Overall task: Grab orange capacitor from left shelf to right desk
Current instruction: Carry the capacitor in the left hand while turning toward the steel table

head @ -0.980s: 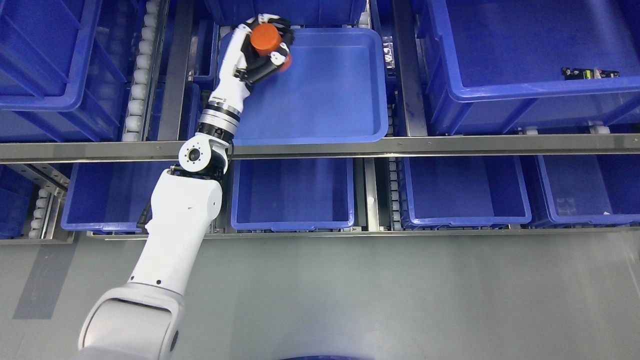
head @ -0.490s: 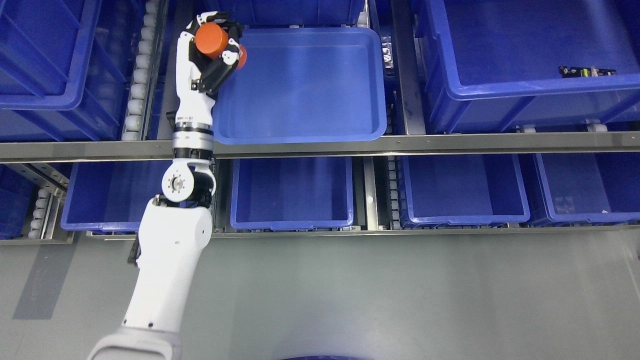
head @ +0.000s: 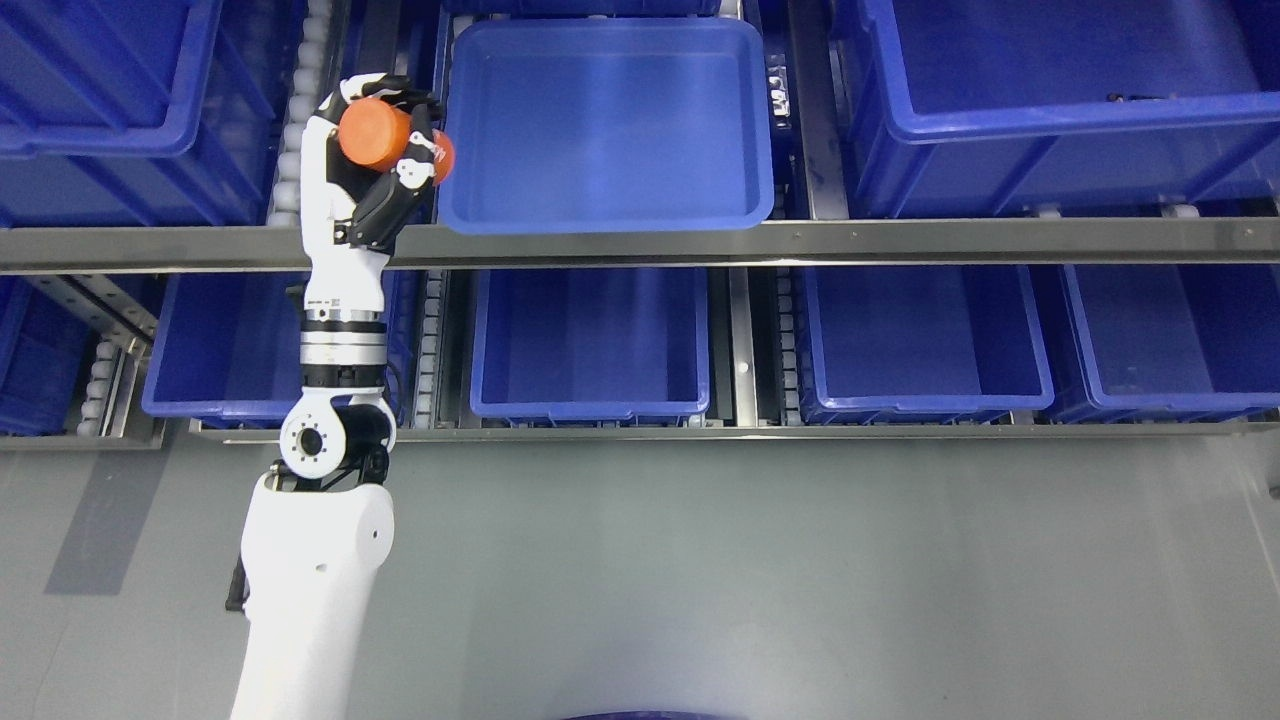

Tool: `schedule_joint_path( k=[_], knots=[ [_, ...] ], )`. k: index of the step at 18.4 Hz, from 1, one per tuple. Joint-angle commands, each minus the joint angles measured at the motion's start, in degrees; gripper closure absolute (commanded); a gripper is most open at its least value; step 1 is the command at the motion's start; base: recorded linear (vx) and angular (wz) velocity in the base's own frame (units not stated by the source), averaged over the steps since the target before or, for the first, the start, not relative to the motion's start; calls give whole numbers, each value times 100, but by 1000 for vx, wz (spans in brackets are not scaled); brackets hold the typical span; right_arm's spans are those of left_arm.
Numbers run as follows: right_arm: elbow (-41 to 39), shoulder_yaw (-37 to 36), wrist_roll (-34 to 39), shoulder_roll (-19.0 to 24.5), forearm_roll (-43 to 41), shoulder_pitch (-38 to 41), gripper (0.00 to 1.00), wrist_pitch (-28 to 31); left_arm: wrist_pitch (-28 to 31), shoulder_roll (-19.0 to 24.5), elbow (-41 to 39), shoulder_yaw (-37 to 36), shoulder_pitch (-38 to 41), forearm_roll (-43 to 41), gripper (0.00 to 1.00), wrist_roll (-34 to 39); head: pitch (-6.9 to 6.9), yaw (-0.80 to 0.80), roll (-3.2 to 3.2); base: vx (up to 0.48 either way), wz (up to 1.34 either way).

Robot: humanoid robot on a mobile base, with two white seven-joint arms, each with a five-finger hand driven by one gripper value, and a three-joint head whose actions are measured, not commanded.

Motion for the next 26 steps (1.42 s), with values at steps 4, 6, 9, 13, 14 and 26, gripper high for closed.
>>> schedule_joint_path(
  k=[4,6,9,13,14,26],
  knots=[
    [-100,-97,-4,-101,18,112,0,-3,-79,100,-1198,390,446,1,98,-28,0,0,0,-153,-158],
    [-100,-97,-4,-101,18,112,0,-3,-79,100,-1198,373,402,1,98,-36,0,0,0,-75,-757],
    [-100,-97,-4,-101,18,112,0,-3,-140,100,-1198,364,349,1,98,-37,0,0,0,-62,-973],
    [-100,-97,-4,-101,18,112,0,-3,-167,100,-1206,188,218,1,98,-37,0,0,0,-23,-946],
    [-100,-97,-4,-101,18,112,0,-3,-167,100,-1206,188,139,1,98,-37,0,0,0,36,-726],
    [-100,-97,-4,-101,18,112,0,-3,-167,100,-1198,-1490,-108,1,97,-28,0,0,0,152,-621]
  ],
)
